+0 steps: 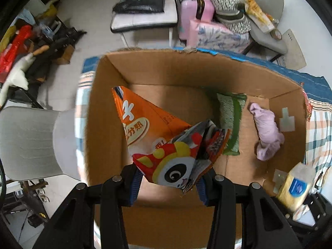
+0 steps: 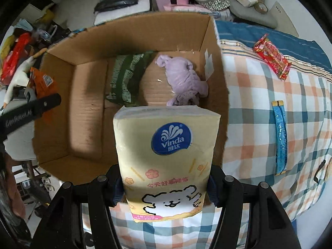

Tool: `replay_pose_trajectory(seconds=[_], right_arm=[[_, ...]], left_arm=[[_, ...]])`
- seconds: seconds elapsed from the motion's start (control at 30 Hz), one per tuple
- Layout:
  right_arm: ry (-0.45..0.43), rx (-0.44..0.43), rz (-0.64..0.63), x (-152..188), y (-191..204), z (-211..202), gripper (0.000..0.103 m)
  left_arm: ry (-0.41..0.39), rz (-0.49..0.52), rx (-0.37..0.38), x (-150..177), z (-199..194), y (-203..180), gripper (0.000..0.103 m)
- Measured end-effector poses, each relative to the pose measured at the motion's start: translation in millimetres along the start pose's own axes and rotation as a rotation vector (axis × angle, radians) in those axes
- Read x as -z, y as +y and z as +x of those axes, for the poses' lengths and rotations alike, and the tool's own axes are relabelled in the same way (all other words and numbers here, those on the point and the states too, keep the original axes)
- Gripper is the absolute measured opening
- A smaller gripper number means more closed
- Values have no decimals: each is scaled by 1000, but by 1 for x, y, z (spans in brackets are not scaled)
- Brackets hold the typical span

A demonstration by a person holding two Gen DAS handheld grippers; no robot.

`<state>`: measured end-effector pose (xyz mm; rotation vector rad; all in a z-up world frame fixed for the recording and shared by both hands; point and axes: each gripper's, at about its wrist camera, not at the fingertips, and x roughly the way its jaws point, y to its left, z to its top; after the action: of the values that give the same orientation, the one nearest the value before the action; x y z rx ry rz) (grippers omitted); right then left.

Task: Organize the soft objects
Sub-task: 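Open both tools to release the tissue pack and orange bag into the box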

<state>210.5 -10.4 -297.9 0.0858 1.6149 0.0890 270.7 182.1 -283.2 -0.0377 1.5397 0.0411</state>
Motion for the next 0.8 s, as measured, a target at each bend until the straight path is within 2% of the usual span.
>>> replay_pose_trajectory(seconds=[0.1,0.3,0.4,0.53,0.67,0.8], right_arm=[[26,17,2,-7,1,13,65],[60,43,-10,-16,0,27,68],[67,37,-15,-18,0,27,72],[65,19,-17,-20,1,18,78],[44,10,-17,-23,0,5,81],[22,6,-23,-22,0,-5,90]], left_arm=[[46,0,20,-15,18,1,42],[118,-5,7,-34,37,1,46],[126,-16,31,-41,39,1,47],[125,-16,42,-42,33,1,58],[93,-13,53,-38,16,3,70],[45,-19,80,-29,-6,7,80]])
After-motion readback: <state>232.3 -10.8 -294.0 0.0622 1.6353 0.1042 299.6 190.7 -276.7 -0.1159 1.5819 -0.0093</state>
